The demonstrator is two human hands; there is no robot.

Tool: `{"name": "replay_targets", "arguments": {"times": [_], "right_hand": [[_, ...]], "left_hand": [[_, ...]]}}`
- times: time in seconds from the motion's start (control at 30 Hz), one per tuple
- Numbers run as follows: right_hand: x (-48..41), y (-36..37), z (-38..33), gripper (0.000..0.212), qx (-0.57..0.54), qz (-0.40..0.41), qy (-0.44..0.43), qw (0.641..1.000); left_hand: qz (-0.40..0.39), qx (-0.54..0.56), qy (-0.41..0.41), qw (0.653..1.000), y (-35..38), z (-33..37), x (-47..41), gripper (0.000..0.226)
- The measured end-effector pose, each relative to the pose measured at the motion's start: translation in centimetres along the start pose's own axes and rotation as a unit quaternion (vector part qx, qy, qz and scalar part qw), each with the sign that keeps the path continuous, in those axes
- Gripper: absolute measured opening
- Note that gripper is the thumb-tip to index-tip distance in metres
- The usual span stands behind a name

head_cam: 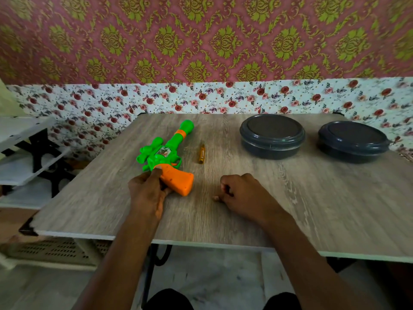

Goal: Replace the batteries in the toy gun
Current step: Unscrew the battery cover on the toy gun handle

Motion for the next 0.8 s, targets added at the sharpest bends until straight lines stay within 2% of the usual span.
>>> {"name": "replay_targets", "arguments": {"times": [0.1,0.23,0.33,0.4,0.47,0.53,0.63,0.8], "right_hand": [[0.6,-0.5,-0.6,0.032,0.011,0.021,-0.029,0.999],[1.4,-0.9,-1.1,0.03,0.009,0.043,-0.06,0.997],[1.4,-1.4,-0.2,0.029,-0.094,0.043,-0.035,0.994],[1.2,-2.3,0.9,0.027,-0.179,0.06,-0.004,0.982],[1.0,-2.9,1.6,0.025,-0.227,0.063,0.02,0.972],[0.8,-3.0,2.0,0.024,-0.252,0.048,0.036,0.966],[0.5,-3.2,2.0,0.024,-0.254,0.063,0.036,0.965],[0.0,-3.8,-1.1,0.018,-0.197,0.116,-0.017,0.973]], "left_hand": [[-0.007,0.006,-0.008,1.0,-0.1,0.0,0.0,0.015],[-0.016,0.012,-0.016,1.0,-0.1,-0.2,0.0,0.021],[-0.015,0.009,-0.017,1.0,-0.2,-0.2,-0.1,0.018],[-0.011,0.015,-0.022,1.0,-0.2,-0.3,-0.3,0.025],[-0.01,0.018,-0.021,1.0,-0.2,-0.3,-0.2,0.026],[-0.012,0.021,-0.025,0.999,-0.1,-0.2,-0.2,0.018],[-0.017,0.011,-0.046,0.999,0.1,-0.2,-0.4,0.011],[-0.043,0.028,-0.044,0.998,0.8,0.2,-0.2,0.027]]}}
Point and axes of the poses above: each hand's wrist, its own x-axis away from the middle knuckle, its own y-axis out of the palm, z = x × y, the point moved 10 cm from there along -x, towards the middle knuckle, and after that the axes turned 10 degrees about y, right-handed, at the moved point
